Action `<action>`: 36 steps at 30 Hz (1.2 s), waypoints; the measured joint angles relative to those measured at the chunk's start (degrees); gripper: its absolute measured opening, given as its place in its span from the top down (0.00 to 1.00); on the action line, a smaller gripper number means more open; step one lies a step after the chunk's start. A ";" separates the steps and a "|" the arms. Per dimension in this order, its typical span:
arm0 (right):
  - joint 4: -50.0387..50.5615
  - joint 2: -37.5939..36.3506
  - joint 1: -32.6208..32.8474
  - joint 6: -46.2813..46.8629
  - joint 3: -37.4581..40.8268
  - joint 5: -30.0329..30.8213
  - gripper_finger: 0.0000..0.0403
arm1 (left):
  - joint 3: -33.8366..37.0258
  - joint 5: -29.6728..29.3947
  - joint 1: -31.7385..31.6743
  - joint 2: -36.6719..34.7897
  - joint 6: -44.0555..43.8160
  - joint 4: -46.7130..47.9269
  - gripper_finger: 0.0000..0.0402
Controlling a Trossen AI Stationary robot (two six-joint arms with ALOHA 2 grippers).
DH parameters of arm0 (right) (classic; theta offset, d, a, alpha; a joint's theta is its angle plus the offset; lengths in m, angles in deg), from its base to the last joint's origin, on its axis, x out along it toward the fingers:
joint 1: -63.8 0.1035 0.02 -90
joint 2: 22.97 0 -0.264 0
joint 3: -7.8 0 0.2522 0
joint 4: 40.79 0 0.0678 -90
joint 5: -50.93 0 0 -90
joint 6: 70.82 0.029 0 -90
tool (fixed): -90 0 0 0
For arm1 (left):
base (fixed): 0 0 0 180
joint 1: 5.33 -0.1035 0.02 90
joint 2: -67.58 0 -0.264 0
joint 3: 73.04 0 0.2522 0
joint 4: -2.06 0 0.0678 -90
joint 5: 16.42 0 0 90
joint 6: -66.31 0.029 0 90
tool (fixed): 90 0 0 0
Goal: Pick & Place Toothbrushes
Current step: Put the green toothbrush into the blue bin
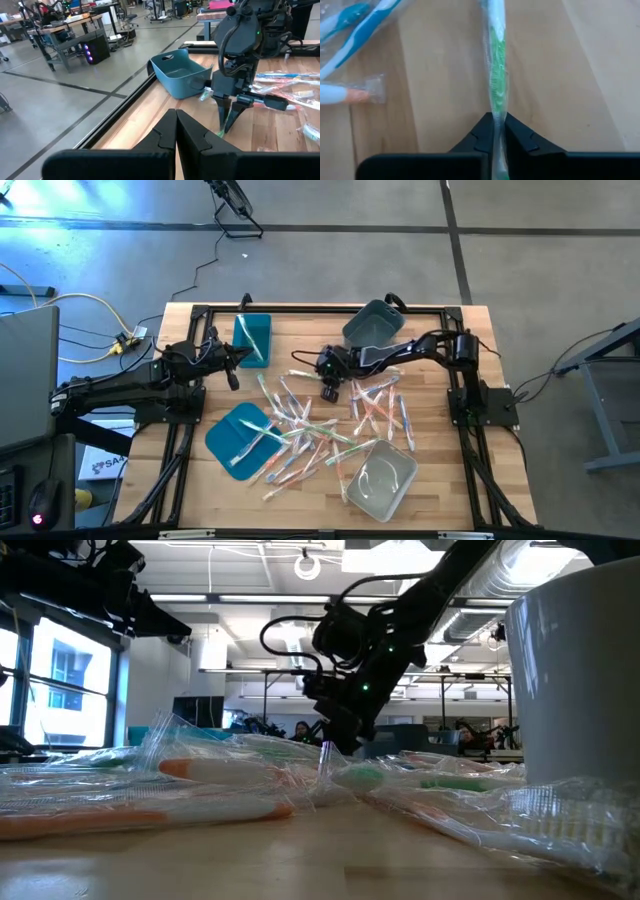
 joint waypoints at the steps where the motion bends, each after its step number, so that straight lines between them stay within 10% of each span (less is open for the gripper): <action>1: 0.37 -0.27 0.13 -0.49 0.04 -0.20 0.97 | 0.00 0.02 0.00 0.00 -0.02 0.00 1.00; 36: 16.54 -37.32 -4.44 -8.16 -0.01 1.56 0.99 | 0.00 0.17 0.02 0.02 -0.11 -0.04 1.00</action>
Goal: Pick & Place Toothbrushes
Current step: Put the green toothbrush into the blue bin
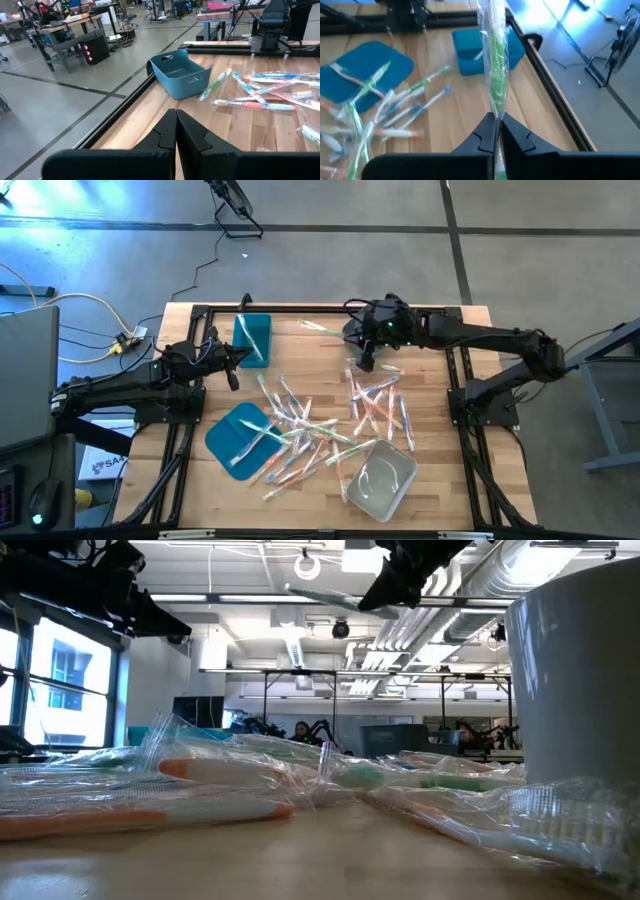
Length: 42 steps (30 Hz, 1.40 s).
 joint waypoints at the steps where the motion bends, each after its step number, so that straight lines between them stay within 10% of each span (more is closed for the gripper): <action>1: 0.69 0.01 -0.09 0.38 0.00 -0.44 0.99 | 0.00 0.00 0.00 0.00 0.06 -0.02 1.00; 31: -23.88 16.50 -2.58 -0.73 0.06 -18.90 0.99 | 0.00 -0.15 0.00 0.00 -3.83 0.00 1.00; 42: -53.39 17.18 -3.23 5.90 11.48 -22.16 0.99 | 0.00 -0.11 0.00 0.00 -5.74 -1.37 0.98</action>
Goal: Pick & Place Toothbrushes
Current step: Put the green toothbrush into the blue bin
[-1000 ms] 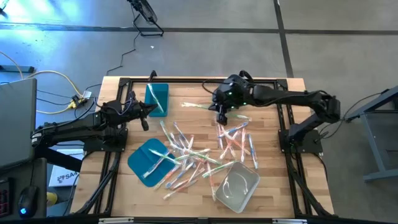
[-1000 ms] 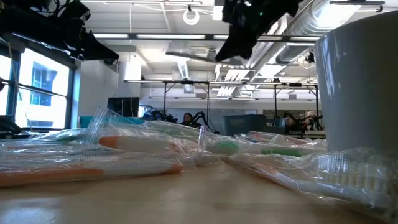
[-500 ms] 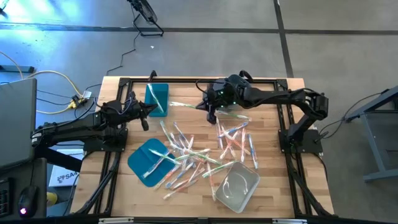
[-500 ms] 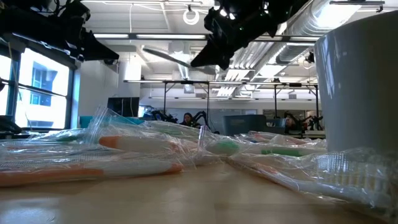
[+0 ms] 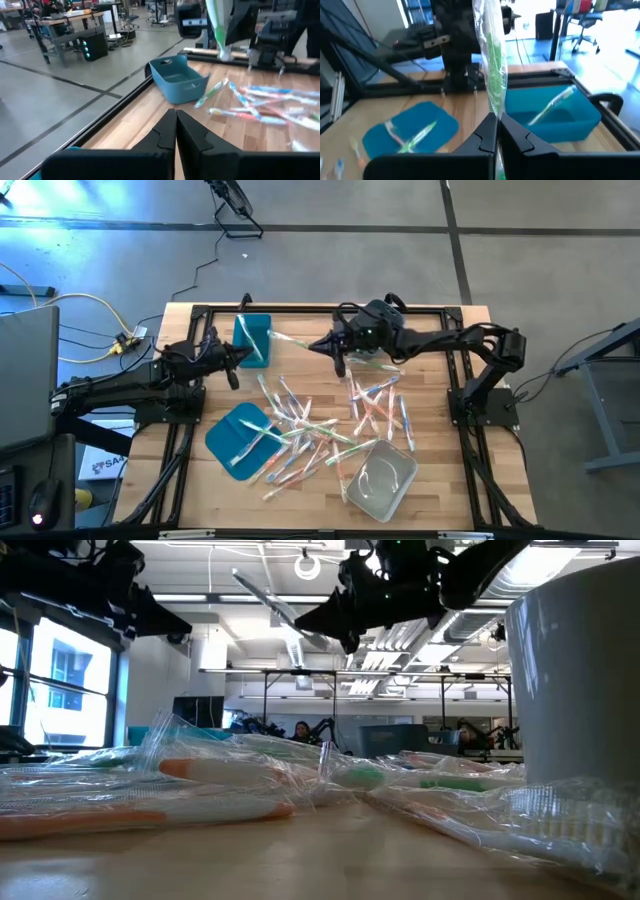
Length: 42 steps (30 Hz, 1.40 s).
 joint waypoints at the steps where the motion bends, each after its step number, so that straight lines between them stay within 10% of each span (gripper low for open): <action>1: -1.01 0.00 0.19 -0.07 0.38 0.12 0.99 | 0.00 0.00 0.00 0.00 -0.63 -0.50 0.96; 14: -2.29 -0.02 2.81 -1.96 0.74 3.10 0.99 | 0.00 5.05 -0.02 2.14 -2.11 -8.98 0.64; 42: -2.29 -0.07 4.51 -3.54 0.72 7.55 0.99 | 0.00 14.52 0.00 18.61 -4.88 -33.70 0.63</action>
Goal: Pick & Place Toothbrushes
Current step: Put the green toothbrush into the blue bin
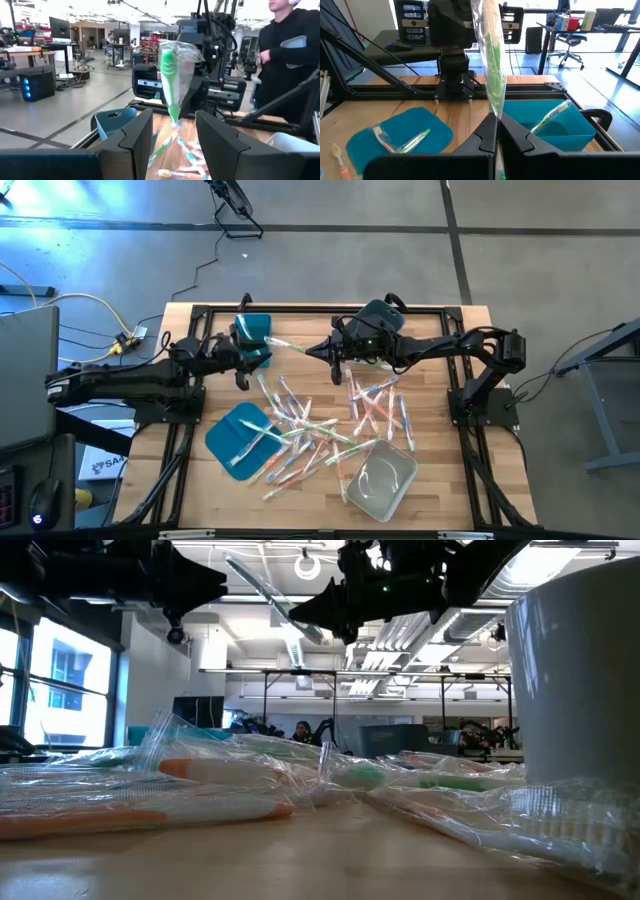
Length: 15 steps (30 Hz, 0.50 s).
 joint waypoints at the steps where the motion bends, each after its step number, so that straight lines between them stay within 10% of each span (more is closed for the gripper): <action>1: 0.00 0.00 0.00 -0.02 0.00 -0.04 0.99 | 0.00 -0.22 0.00 0.50 -0.08 -0.82 0.63; 15: 0.02 0.00 0.02 -0.02 -0.02 -0.17 0.99 | 0.00 0.06 0.00 8.27 -1.15 -12.14 0.63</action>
